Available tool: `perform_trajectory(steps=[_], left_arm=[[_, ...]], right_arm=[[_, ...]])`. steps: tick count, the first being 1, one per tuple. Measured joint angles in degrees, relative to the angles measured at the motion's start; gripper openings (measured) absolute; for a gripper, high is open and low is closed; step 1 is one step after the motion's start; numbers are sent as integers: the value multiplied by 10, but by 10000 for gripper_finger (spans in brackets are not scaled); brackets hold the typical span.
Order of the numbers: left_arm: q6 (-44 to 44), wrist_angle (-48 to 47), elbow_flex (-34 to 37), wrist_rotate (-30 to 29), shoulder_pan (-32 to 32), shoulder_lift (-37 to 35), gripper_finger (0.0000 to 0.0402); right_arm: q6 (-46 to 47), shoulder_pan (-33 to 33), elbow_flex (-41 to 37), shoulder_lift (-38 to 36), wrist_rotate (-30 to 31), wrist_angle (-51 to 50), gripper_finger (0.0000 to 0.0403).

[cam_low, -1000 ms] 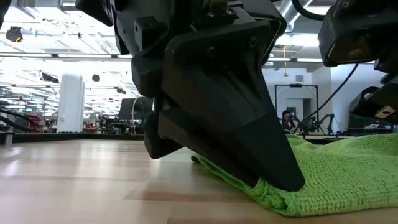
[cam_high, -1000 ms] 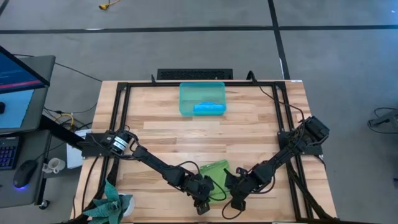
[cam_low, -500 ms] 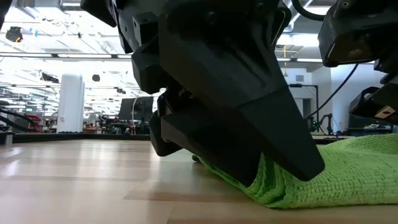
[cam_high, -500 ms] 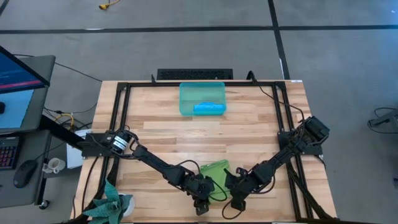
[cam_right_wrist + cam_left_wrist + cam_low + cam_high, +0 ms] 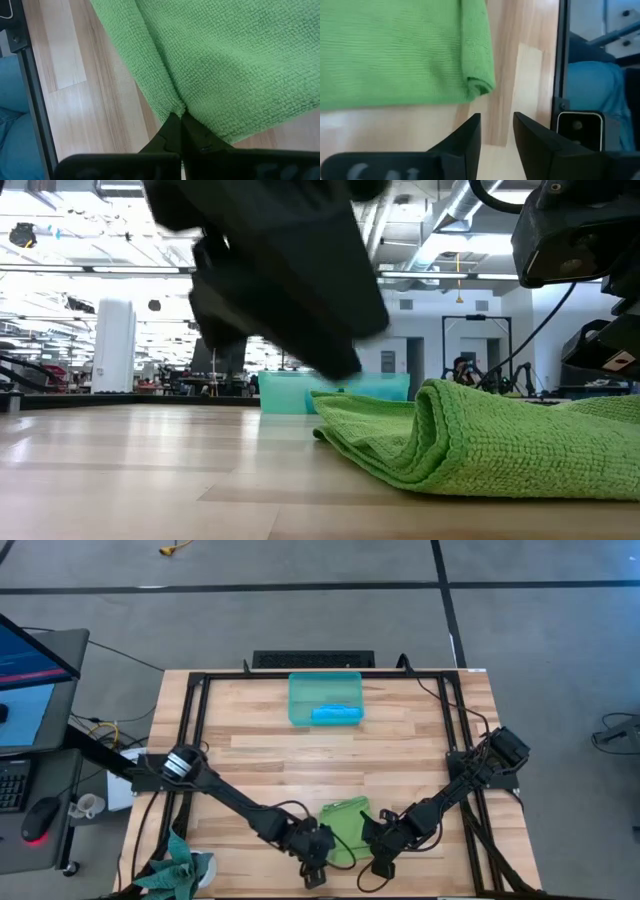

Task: Roll microfiber towels into tight, uniform cylinder then place into a basket
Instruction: Roll the green microfiber cloth

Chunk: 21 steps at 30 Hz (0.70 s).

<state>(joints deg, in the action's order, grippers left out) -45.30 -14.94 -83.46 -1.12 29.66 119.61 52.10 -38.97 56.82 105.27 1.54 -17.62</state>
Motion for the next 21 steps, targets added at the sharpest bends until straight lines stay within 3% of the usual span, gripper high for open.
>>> perform_trajectory(steps=[4,9,14,21], left_arm=[[50,3,0,-59,16,-23,102],[153,87,-1,-95,34,-19,102],[168,142,-1,-101,27,5,102],[159,187,-1,-42,5,48,102]], right_arm=[[0,0,0,0,0,1,12],[0,0,0,0,0,1,12],[0,0,0,0,0,0,12],[0,0,0,0,1,0,12]])
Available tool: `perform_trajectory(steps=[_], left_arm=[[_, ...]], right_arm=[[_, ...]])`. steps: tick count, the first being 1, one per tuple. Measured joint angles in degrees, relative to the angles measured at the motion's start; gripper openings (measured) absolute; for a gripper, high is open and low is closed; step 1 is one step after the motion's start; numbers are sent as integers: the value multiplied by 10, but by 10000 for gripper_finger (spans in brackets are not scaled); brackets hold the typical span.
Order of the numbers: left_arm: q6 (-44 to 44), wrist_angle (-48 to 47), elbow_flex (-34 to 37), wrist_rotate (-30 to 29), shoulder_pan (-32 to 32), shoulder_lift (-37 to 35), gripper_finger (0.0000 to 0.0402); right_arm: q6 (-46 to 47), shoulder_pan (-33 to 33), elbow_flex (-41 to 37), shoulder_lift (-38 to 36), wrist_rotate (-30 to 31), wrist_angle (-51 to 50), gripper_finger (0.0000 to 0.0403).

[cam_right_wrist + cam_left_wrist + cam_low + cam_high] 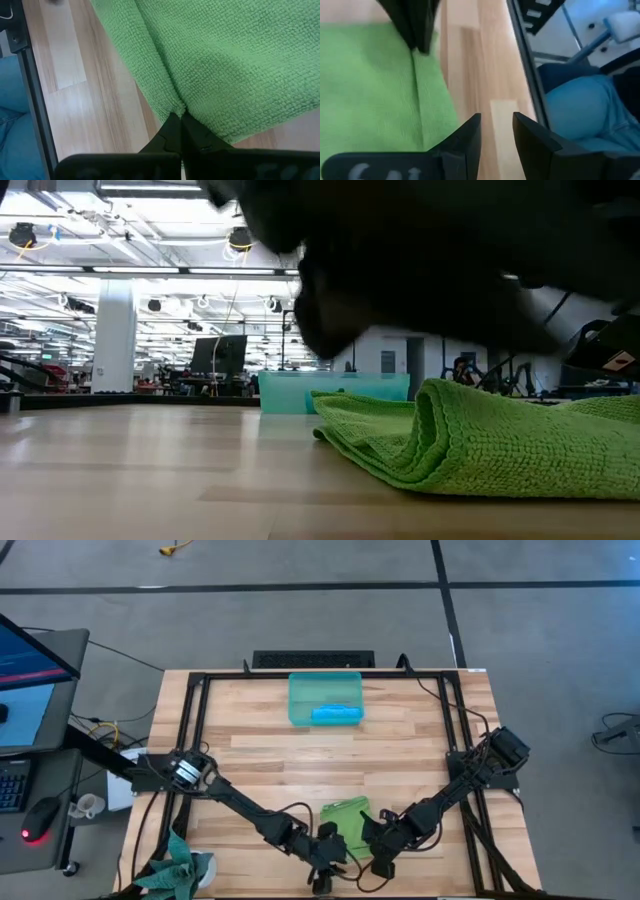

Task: Roll microfiber towels into tight, uniform cylinder then place into a basket
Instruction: Roll the green microfiber cloth

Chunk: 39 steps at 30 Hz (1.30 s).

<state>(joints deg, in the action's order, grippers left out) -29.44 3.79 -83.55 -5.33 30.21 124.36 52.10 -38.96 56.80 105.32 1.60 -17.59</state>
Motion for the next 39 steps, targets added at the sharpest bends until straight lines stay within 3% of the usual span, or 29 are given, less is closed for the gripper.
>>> perform_trajectory(steps=[6,12,20,32,39], left_arm=[[-26,3,-2,44,-12,24,102],[-38,-20,-1,-13,-13,24,102],[-134,-94,-3,-53,-7,22,102],[-147,-116,-3,-43,-3,21,102],[-144,-121,-3,-24,-3,21,102]], right_arm=[[0,0,0,0,0,3,12],[0,0,0,0,0,1,12],[0,0,0,1,0,8,15],[39,1,-1,2,-5,24,85],[20,1,-2,-29,-18,4,102]])
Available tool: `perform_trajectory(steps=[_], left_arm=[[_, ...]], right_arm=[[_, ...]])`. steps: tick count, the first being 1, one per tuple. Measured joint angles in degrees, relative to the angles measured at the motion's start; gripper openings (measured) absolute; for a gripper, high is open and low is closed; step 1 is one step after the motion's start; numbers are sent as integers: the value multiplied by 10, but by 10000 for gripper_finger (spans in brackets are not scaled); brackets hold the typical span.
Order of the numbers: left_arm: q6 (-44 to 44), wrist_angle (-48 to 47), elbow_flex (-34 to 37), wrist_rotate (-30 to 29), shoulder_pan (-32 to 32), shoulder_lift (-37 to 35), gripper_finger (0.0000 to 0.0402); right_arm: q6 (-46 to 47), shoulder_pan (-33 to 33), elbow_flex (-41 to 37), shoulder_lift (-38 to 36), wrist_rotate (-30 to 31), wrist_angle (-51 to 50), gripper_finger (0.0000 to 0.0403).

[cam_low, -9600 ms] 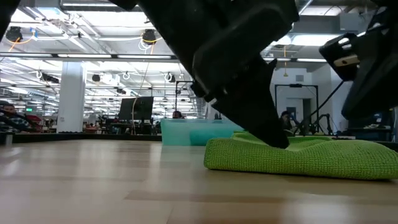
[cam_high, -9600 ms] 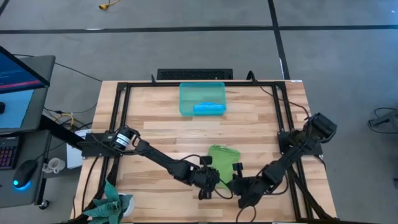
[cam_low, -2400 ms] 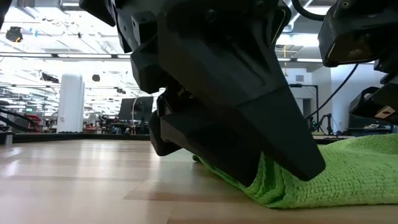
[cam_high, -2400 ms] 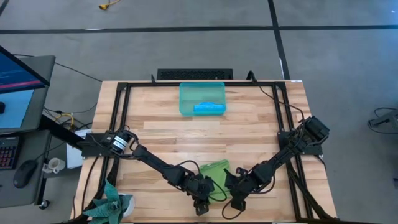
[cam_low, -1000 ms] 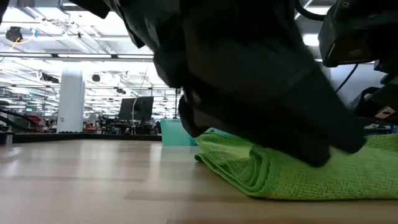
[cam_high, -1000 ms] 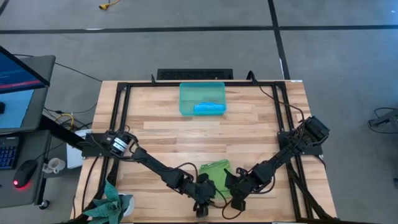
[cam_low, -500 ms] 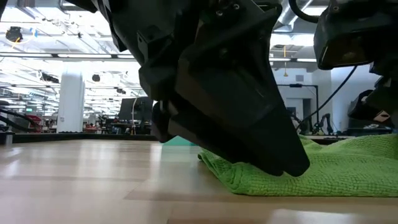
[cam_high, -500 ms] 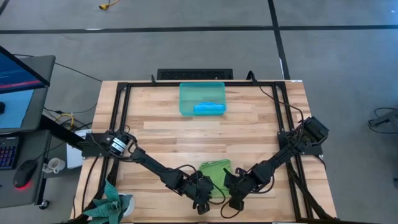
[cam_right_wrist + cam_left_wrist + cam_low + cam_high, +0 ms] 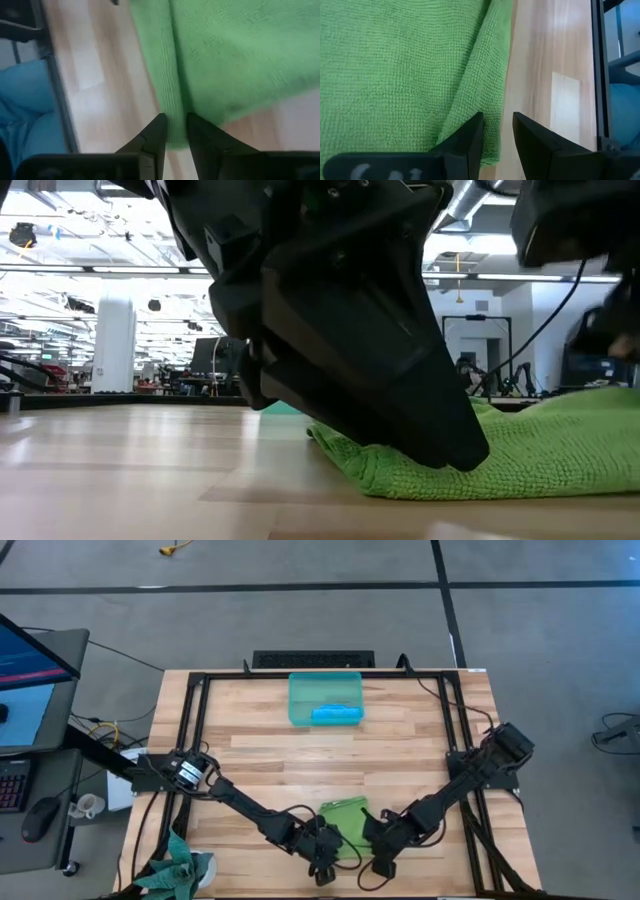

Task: Roll microfiber towels into tight, uniform cylinder then place into a basket
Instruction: Roll the green microfiber cloth

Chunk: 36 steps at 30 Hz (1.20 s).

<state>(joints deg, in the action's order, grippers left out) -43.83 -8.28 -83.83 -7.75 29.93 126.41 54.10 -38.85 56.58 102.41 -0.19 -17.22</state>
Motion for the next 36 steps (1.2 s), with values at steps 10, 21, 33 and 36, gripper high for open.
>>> perform_trajectory(steps=[10,21,33,36], left_arm=[[0,0,0,2,0,0,102],[0,0,1,3,0,1,102],[-3,0,1,3,0,1,102],[-3,0,1,3,0,1,102]], right_arm=[[-87,-59,0,-143,203,-132,102],[-171,-140,2,-86,283,-90,102],[-306,-126,2,-28,182,47,102],[-306,-120,2,-26,165,44,102]])
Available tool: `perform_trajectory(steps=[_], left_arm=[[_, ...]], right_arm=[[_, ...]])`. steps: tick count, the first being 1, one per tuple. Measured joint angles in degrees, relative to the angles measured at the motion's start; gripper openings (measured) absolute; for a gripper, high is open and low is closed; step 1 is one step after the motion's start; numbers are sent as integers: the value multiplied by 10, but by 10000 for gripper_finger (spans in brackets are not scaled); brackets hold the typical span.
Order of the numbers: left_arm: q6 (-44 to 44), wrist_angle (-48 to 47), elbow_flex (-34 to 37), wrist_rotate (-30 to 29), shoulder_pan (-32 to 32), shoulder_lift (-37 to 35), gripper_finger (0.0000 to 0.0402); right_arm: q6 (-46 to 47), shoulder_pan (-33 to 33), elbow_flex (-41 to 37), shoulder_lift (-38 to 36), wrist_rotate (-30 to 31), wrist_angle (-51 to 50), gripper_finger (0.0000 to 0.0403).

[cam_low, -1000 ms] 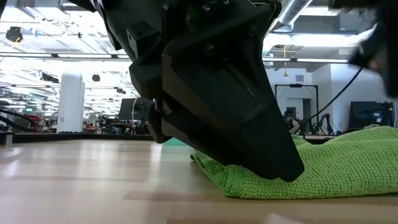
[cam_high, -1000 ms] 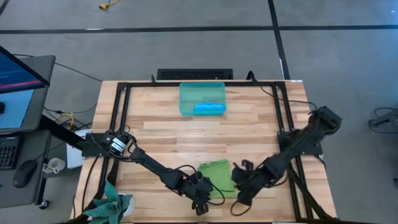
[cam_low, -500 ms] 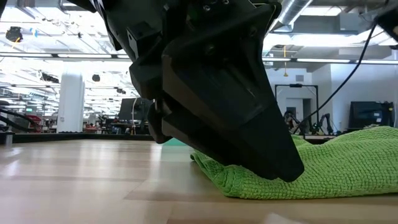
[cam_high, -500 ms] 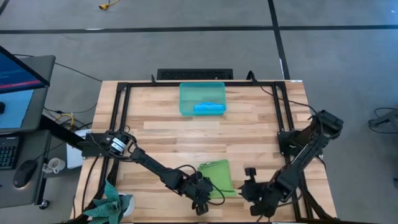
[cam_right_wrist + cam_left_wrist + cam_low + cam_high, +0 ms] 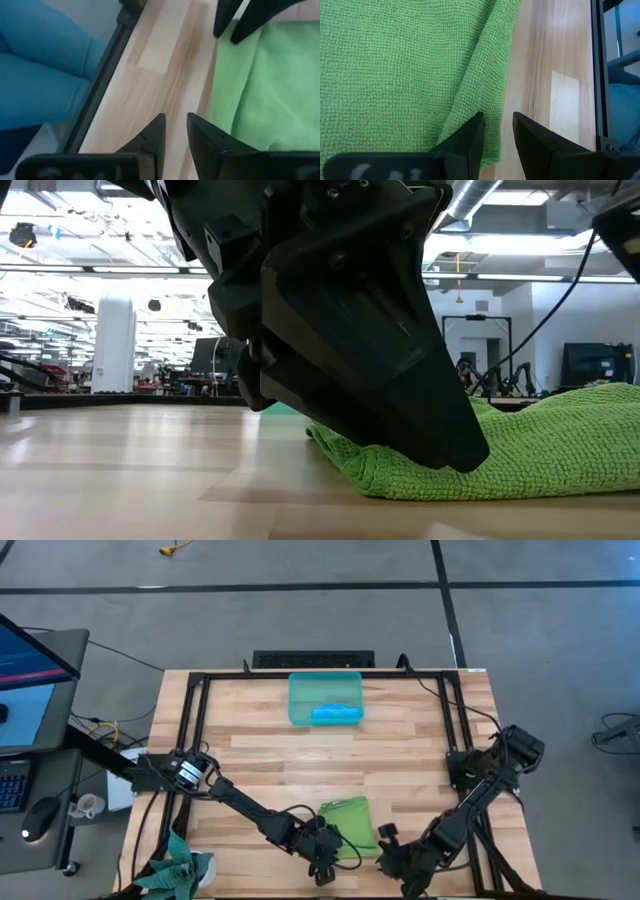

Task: Roll microfiber towels into tight, uniform cylinder then place into a basket
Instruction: Roll the green microfiber cloth

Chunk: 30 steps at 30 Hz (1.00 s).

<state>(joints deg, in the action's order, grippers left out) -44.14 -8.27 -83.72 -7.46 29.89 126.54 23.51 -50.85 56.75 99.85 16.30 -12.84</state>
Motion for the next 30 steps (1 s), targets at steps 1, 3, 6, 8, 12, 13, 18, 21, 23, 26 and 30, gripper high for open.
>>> perform_trajectory(steps=[1,3,6,8,12,13,18,21,23,26,30], left_arm=[[0,0,0,0,0,0,102],[0,0,0,0,0,0,102],[0,0,0,0,0,0,102],[0,0,0,0,0,0,102],[0,0,0,0,0,0,102],[0,0,0,0,0,0,102],[0,0,0,0,0,0,102],[0,0,0,0,0,0,102],[0,0,0,0,0,0,102],[0,0,0,0,0,0,102],[0,0,0,-1,0,0,102]], right_arm=[[0,2,0,1,0,4,102],[0,9,1,8,0,4,102],[0,15,0,9,-2,-5,102],[0,24,1,8,-14,-2,102],[0,42,1,8,-54,0,102],[0,45,1,8,-61,0,102],[0,53,1,8,-74,0,102],[0,53,1,8,-75,0,102],[1,53,1,9,-75,0,102],[8,53,1,25,-75,-3,102],[10,56,1,54,-77,-3,102]])
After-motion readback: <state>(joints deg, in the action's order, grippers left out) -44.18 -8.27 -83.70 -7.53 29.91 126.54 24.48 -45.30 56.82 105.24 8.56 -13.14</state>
